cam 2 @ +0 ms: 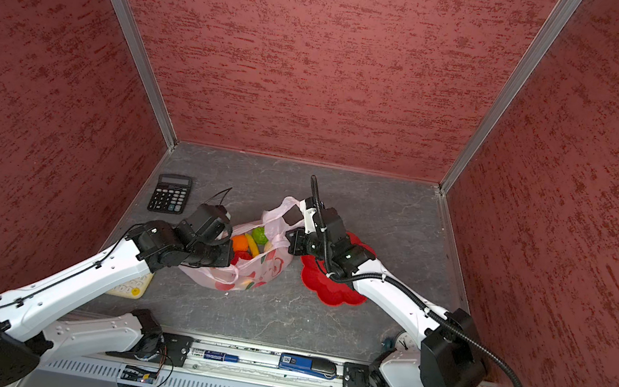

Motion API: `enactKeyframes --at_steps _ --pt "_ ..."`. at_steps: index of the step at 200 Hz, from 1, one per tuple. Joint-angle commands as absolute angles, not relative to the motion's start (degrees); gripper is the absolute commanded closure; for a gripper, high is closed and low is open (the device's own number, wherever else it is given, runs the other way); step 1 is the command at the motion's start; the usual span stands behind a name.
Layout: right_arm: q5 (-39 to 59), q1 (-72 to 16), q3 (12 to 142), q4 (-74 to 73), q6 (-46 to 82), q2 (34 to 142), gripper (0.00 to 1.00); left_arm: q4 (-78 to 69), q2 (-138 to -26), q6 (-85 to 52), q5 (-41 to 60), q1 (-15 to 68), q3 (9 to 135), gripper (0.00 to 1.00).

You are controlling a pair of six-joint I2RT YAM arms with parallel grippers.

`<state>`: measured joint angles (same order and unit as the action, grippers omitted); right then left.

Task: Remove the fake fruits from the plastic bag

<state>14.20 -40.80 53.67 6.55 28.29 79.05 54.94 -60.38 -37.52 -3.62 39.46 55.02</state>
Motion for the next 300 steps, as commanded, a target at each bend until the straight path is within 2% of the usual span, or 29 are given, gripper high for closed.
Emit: enactKeyframes --at_steps 1,42,103,195,205,221,236,257,300 --pt "14.33 -41.22 52.93 3.09 28.4 81.13 1.0 56.32 -59.07 -39.76 -5.29 38.39 51.82 0.81" --pt "12.89 -40.8 51.87 2.5 27.08 84.62 1.0 53.73 -57.5 -41.57 -5.81 34.05 46.87 0.82" --pt "13.57 -37.04 52.99 2.11 25.58 89.57 1.0 51.26 -55.19 -40.79 -1.03 28.03 41.21 0.83" --pt "16.2 -33.23 60.81 6.44 22.37 94.29 1.0 48.87 -55.75 -39.41 1.43 22.4 40.85 0.85" --pt "17.49 -33.27 61.46 7.31 22.08 93.77 0.95 48.91 -55.75 -39.29 1.83 22.41 41.73 0.85" --pt "19.19 -33.38 61.63 9.13 21.59 91.74 0.79 48.87 -55.99 -39.03 2.35 22.45 43.44 0.85" --pt "18.87 -33.95 61.2 11.26 20.95 89.18 0.7 48.78 -56.41 -38.85 2.72 22.5 45.01 0.85" --pt "17.21 -35.11 59.85 14.79 20.57 84.06 0.63 48.21 -57.31 -38.67 2.89 22.64 46.94 0.85" --pt "15.35 -37.74 57.04 21.29 21.42 74.48 0.58 46.24 -60.15 -37.88 2.98 22.98 49.28 0.86"
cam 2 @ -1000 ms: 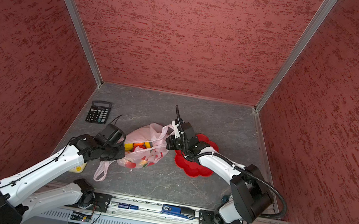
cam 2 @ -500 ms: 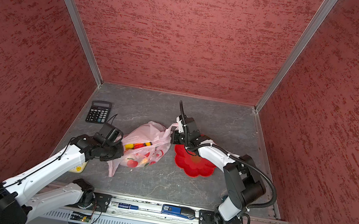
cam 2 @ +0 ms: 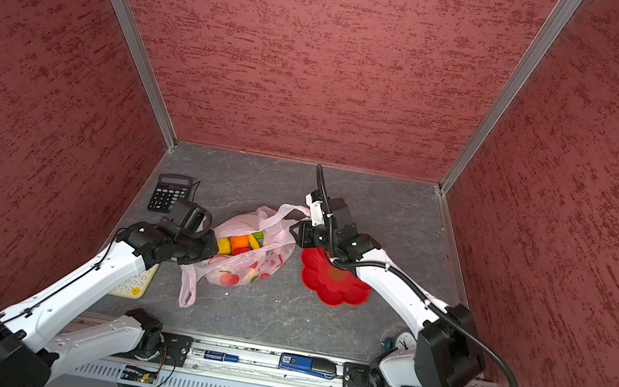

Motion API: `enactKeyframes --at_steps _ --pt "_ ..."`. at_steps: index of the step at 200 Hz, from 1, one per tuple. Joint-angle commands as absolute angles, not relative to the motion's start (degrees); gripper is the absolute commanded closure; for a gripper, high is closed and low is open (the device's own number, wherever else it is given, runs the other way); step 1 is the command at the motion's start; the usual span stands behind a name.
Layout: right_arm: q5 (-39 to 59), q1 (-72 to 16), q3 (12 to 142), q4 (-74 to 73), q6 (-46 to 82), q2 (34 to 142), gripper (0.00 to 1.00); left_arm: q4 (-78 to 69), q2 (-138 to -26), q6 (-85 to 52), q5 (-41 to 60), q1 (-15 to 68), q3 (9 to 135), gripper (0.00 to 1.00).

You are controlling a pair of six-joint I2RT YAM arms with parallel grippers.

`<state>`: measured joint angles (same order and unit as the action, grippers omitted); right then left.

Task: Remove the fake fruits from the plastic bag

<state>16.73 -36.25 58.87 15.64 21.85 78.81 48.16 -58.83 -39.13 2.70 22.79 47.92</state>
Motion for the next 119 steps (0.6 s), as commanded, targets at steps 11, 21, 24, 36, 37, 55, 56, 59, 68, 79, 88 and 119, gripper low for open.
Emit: enactKeyframes --at_steps 11,21,24,36,37,55,56,59,68,79,88,119 --pt "14.58 -38.61 56.5 23.27 21.71 71.93 0.58 45.73 -60.76 -37.98 3.05 23.14 49.39 0.87" --pt "13.92 -39.31 56.39 24.91 21.71 70.22 0.61 45.44 -61.06 -38.05 3.08 23.37 49.46 0.87" --pt "13.63 -39.7 56.45 25.61 21.71 69.69 0.62 45.4 -61.12 -38.06 3.08 23.41 49.48 0.87" --pt "12.42 -40.7 57.16 28.54 21.45 67.88 0.68 45.23 -61.24 -38.14 3.07 23.59 49.57 0.87" --pt "12.27 -40.78 57.19 28.77 21.4 67.73 0.68 45.2 -61.25 -38.14 3.03 23.61 49.61 0.87" --pt "9.98 -41.98 58.26 32.31 21.06 65.18 0.75 45.09 -61.26 -38.19 2.82 23.9 49.84 0.87" --pt "9.87 -42.04 58.35 32.5 21.03 65.06 0.75 45.05 -61.3 -38.17 2.82 23.9 49.84 0.87" --pt "9.5 -42.09 58.55 33.01 20.97 64.73 0.76 45.08 -61.34 -38.15 2.81 23.86 49.83 0.87" --pt "8.29 -42.33 59.24 34.55 20.84 63.82 0.78 45.17 -61.35 -38.15 2.62 23.9 50.02 0.87" --pt "7.42 -42.51 60.25 36.64 20.37 62.92 0.79 45.2 -61.43 -38.14 2.47 23.99 50.08 0.87" --pt "5.81 -42.71 61.48 39.47 20.0 62.26 0.78 45.39 -61.39 -38.15 2.25 24.01 50.23 0.87" --pt "4.12 -42.89 63.17 44.74 19.32 58.77 0.71 45.94 -61.18 -37.97 1.69 23.99 50.43 0.87"
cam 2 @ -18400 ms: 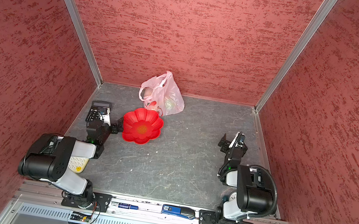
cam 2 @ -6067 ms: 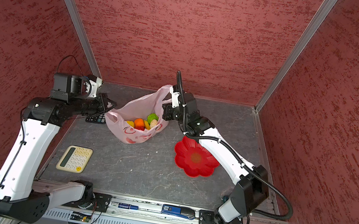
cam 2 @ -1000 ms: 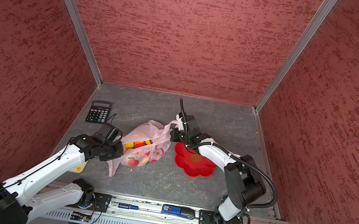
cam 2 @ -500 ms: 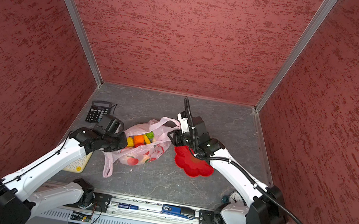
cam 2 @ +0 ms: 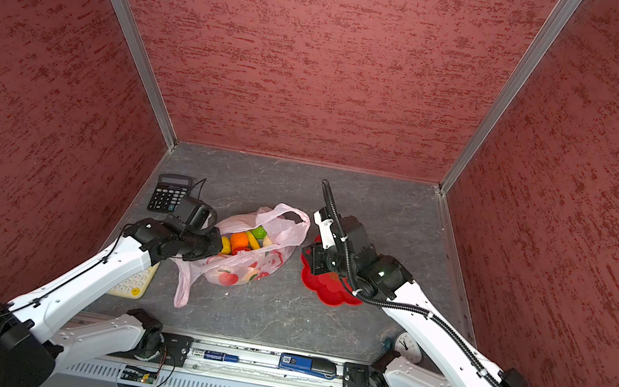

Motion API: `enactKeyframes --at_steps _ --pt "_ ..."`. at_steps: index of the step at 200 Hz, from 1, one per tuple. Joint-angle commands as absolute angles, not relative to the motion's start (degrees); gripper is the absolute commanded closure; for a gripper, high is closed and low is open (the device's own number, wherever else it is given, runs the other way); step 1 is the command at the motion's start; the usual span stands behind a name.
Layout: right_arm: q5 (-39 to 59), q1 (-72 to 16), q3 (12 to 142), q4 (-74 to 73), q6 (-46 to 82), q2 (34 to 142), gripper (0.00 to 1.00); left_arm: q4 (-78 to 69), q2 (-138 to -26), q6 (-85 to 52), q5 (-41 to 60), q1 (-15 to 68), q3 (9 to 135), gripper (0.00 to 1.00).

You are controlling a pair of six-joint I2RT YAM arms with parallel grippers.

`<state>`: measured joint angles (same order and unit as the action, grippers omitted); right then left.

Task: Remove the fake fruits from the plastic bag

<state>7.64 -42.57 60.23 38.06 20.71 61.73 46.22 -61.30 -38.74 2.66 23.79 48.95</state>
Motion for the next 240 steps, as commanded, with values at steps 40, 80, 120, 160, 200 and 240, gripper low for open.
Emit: enactKeyframes --at_steps 40,80,120,160,200,240 --pt "10.72 -46.12 67.87 45.32 17.87 62.71 0.95 46.13 -61.35 -38.05 1.32 23.99 50.97 0.87" --pt "11.98 -53.26 74.88 42.25 14.6 72.98 0.98 46.45 -60.81 -38.5 0.88 24.04 50.53 0.88" --pt "12.02 -54.32 77.46 33.77 12.39 85.65 0.99 46.45 -59.87 -39.11 0.76 24.08 49.6 0.87" --pt "11.1 -53.86 83.74 29.15 10.19 97.83 0.99 45.68 -59.07 -40.89 0.66 24.93 47.1 0.88" --pt "11.93 -49.75 90.74 25.75 12.6 106.25 1.0 44.53 -58.36 -44.45 -0.99 28.69 43.3 0.88" --pt "14.68 -46.81 99.11 25.14 13.53 112.63 1.0 40.55 -61.35 -46.27 -1.32 31.69 40.55 0.89"
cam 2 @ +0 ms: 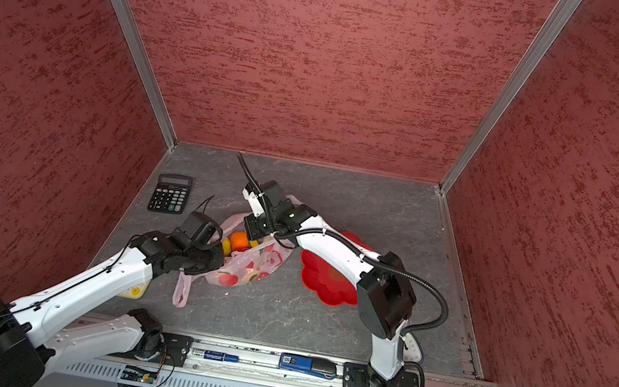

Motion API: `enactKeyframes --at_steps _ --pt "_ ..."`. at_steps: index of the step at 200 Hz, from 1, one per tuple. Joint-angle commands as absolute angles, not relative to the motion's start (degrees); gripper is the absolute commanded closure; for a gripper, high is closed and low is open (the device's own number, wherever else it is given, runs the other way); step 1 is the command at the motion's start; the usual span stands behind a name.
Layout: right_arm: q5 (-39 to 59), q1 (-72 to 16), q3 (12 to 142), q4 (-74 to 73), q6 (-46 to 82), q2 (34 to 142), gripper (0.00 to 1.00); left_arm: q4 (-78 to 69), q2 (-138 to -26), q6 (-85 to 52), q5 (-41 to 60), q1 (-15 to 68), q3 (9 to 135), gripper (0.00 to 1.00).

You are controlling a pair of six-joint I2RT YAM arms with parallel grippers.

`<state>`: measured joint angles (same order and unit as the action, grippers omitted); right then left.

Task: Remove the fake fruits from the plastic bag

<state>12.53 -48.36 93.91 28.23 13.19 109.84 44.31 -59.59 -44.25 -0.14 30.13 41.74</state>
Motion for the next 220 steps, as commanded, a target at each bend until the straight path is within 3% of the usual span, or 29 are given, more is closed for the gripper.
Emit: enactKeyframes --at_steps 1,78,149,220 --pt "14.77 -46.74 99.3 25.14 13.62 112.83 1.0 40.49 -61.39 -46.29 -1.36 31.8 40.49 0.89" --pt "18.33 -38.91 107.86 23.63 17.1 124.34 1.0 36.34 -62.5 -50.91 -2.99 38.06 36.27 0.9" --pt "18.19 -34.63 109.53 23.65 16.32 127.57 1.0 37.1 -62.8 -52.41 -4.88 39.91 37.35 0.9" --pt "18.3 -38.6 99.47 25.84 13.28 113.67 0.93 45.62 -59.7 -47.47 -5.89 35.94 48.84 0.77"
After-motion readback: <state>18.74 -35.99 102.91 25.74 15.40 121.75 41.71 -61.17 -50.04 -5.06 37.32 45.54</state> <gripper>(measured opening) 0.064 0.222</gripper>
